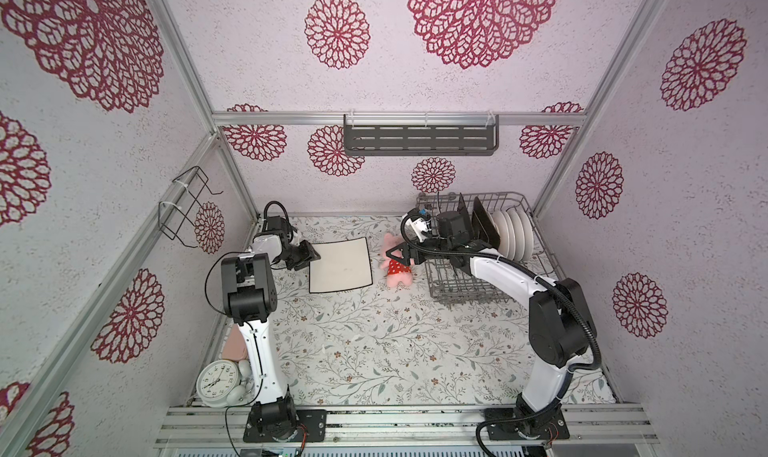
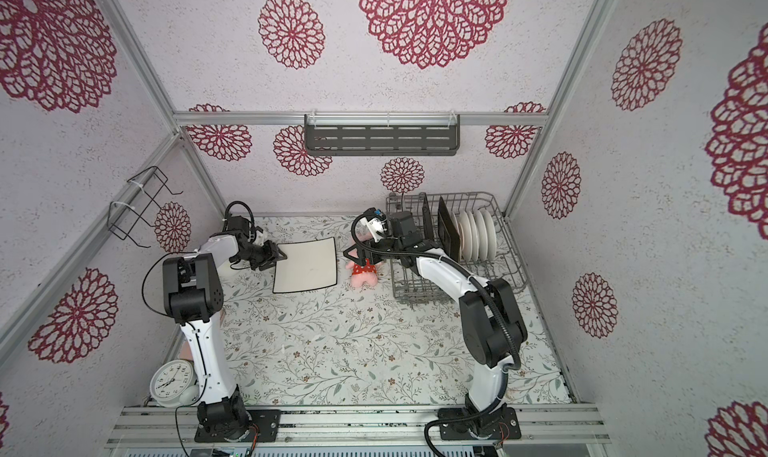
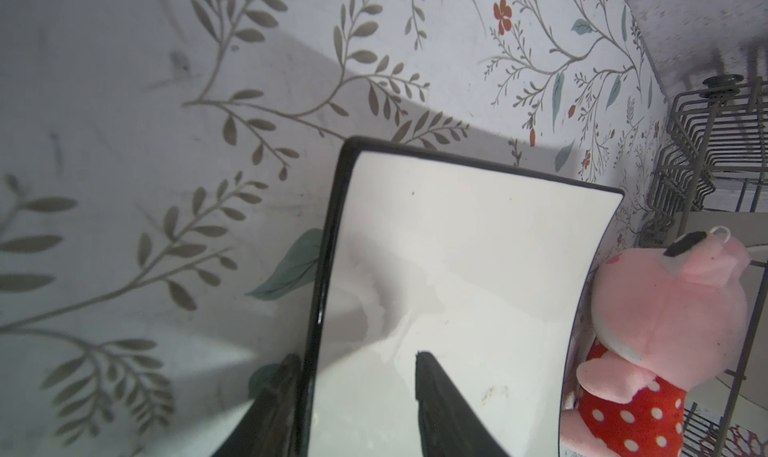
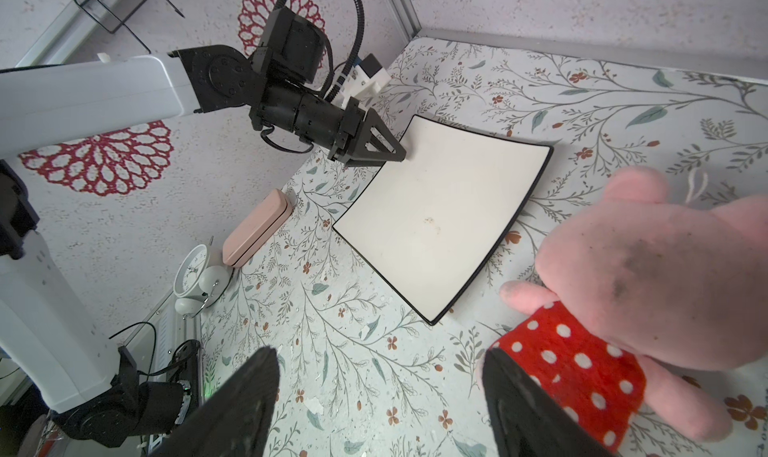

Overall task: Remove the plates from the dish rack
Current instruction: 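Lower the white square plate flat onto the table with the left gripper, then open the left gripper to release the plate while the right gripper hovers at the rack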

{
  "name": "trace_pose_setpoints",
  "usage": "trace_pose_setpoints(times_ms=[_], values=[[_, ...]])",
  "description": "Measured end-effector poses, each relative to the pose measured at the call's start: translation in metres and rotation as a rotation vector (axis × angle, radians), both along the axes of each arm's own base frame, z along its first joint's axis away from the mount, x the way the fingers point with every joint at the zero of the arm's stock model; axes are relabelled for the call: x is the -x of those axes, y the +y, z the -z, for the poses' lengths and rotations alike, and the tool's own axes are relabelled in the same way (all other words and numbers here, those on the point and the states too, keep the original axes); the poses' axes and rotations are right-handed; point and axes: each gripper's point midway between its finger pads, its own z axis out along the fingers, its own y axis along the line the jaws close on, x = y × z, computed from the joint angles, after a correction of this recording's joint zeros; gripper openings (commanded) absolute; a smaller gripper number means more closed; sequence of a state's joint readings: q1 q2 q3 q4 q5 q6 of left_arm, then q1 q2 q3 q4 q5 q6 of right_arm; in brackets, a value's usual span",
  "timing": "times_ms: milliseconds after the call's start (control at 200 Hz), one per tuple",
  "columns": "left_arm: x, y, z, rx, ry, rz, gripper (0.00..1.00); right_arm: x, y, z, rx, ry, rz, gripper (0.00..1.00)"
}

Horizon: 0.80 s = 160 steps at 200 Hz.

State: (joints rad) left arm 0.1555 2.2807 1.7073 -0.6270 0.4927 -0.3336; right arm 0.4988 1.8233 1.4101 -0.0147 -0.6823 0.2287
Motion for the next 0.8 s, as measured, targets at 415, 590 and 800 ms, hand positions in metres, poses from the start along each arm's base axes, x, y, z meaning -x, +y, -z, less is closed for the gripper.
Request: trace_pose_setpoints(times_ms=[415,590,800], values=[[-0.006,0.0,0.0,0.006,-0.002,0.003,0.48,-0.004,0.001,0.022,0.025,0.041,0.005,0.8],[-0.009,-0.001,-0.001,0.01,-0.003,0.005,0.48,-0.006,0.003,0.021,0.025,0.04,0.005,0.8],[-0.016,0.0,-0.001,0.015,-0.012,0.007,0.48,-0.009,0.004,0.016,0.021,0.028,0.005,0.8]])
